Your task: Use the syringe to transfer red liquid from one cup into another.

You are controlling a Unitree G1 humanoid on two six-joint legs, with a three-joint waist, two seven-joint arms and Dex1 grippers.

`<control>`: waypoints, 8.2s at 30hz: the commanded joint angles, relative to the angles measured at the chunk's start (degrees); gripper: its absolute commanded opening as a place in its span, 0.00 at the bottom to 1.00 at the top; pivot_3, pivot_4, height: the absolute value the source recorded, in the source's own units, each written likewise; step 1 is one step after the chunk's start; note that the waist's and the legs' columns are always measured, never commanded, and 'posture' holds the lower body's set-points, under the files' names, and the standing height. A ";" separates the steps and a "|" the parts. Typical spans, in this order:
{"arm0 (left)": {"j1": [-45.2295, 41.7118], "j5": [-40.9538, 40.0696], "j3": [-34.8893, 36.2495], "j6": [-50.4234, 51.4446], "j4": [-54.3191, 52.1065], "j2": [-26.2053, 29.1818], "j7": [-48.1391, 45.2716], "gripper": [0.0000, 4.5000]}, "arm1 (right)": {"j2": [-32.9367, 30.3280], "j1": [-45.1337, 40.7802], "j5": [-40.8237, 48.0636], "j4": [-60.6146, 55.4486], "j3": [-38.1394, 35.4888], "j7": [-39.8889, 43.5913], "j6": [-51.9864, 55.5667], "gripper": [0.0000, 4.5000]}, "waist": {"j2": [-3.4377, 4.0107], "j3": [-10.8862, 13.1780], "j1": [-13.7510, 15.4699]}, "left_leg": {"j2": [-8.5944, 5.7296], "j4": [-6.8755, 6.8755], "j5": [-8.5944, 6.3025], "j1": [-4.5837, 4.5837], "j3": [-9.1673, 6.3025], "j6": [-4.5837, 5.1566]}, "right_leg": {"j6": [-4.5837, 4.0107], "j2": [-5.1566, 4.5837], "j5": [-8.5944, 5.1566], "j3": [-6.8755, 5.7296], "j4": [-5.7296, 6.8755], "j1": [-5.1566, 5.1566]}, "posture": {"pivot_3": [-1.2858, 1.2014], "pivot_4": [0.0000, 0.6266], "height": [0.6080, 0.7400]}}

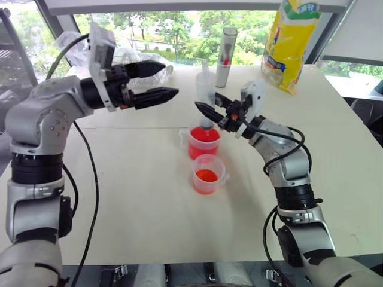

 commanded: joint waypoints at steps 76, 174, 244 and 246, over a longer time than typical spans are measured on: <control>-21.34 17.01 -2.53 -15.82 32.37 -16.51 -12.65 0.00 | 1.24 5.66 -0.72 2.05 5.34 3.02 -3.99 0.31 | 0.00 0.00 -0.05 | -0.02 0.04 0.02 0.00 -0.01 -0.03 | 0.01 0.04 -0.01 0.00 0.11 -0.02 | 0.52 0.24 1.00; -10.06 7.28 0.26 -0.08 11.72 -7.38 -11.41 0.98 | -13.54 12.74 23.30 -37.40 -5.11 -3.26 22.65 0.31 | -0.02 -0.01 0.05 | -0.03 0.07 0.02 0.04 -0.07 -0.03 | 0.02 0.02 -0.02 0.01 0.24 0.00 | 0.52 0.24 1.00; -9.06 3.70 -9.06 4.04 3.60 -13.55 -18.12 0.01 | -12.20 13.16 21.52 -34.90 -1.49 -2.72 18.72 0.31 | -0.03 -0.01 0.10 | -0.04 0.10 0.03 0.03 -0.13 -0.03 | 0.03 0.09 -0.03 0.01 0.22 0.02 | 0.52 0.24 1.00; -9.15 4.04 -9.24 3.93 3.87 -13.99 -18.15 0.01 | -12.20 12.72 22.25 -34.96 -1.91 -3.08 19.29 0.31 | -0.03 -0.01 0.12 | -0.04 0.10 0.03 0.03 -0.13 -0.03 | 0.03 0.09 -0.03 0.01 0.21 0.02 | 0.52 0.24 1.00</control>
